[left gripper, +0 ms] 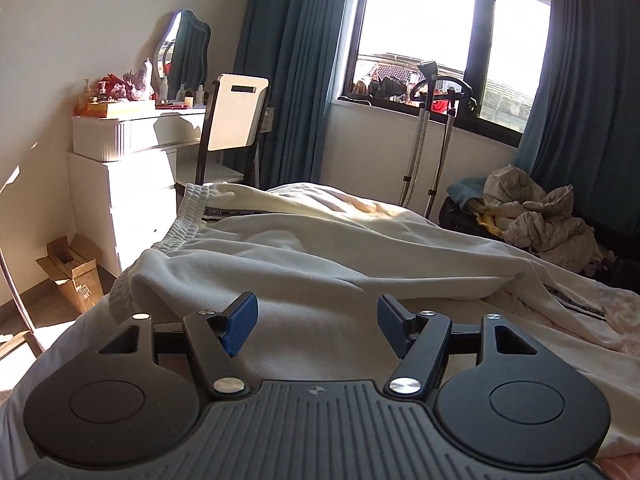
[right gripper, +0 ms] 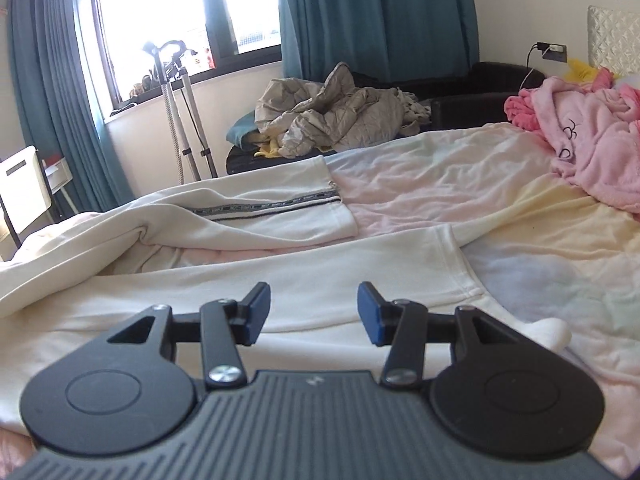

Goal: Fold clothes
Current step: 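Open both grippers and release the sweatpants onto the bed, then move both open grippers over the sweatpants legs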

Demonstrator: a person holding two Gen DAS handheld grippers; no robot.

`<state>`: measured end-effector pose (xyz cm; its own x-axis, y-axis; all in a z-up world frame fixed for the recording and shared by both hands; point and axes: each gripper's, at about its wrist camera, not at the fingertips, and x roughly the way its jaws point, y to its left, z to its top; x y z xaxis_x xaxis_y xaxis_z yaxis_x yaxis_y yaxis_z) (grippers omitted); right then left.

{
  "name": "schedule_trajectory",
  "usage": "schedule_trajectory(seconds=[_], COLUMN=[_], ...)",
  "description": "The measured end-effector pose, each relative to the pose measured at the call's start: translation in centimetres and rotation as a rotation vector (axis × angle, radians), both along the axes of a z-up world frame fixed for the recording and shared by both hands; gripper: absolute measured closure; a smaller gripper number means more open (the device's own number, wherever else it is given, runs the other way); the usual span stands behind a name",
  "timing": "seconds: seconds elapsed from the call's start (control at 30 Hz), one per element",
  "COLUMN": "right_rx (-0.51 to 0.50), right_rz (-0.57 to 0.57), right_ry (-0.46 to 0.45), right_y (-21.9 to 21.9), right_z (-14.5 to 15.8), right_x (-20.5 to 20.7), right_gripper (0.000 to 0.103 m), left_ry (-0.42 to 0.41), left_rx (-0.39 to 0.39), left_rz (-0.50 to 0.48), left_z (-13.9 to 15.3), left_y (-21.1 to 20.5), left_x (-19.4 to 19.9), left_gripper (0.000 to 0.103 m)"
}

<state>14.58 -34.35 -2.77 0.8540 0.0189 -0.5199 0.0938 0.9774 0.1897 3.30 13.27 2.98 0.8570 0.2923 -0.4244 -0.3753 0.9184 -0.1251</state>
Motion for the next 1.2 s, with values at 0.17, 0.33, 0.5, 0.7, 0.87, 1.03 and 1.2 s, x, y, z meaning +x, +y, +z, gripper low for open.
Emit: schedule_trajectory(seconds=[0.17, 0.33, 0.5, 0.7, 0.87, 1.03, 1.2], right_rx=[-0.006, -0.01, 0.0, 0.156, 0.362, 0.638, 0.753], right_rz=[0.05, 0.024, 0.035, 0.029, -0.035, -0.15, -0.254], right_ry=[0.14, 0.309, 0.259, 0.181, 0.165, 0.192, 0.244], right_y=[1.5, 2.4, 3.0, 1.7, -0.3, -2.4, -2.7], right_z=[-2.9, -6.7, -6.2, -4.1, -3.1, -4.9, -7.5], right_x=[2.3, 3.4, 2.8, 3.8, 7.3, 13.4, 19.8], right_gripper=[0.054, 0.053, 0.053, 0.053, 0.045, 0.034, 0.03], left_ry=[0.028, 0.169, 0.239, 0.106, -0.002, -0.037, -0.038], left_rx=[-0.001, -0.054, -0.16, -0.094, -0.048, -0.019, 0.083], left_rz=[-0.024, 0.056, 0.092, 0.05, 0.012, -0.051, -0.139], left_z=[-0.8, -3.4, -4.8, -2.6, -1.1, -2.4, -4.4], left_y=[-0.3, 1.3, 2.9, 0.7, -1.1, -3.7, -5.5], left_x=[0.8, 3.3, 4.1, 1.9, 0.4, 3.2, 8.3], left_gripper=[0.033, 0.032, 0.033, 0.033, 0.029, 0.029, 0.029])
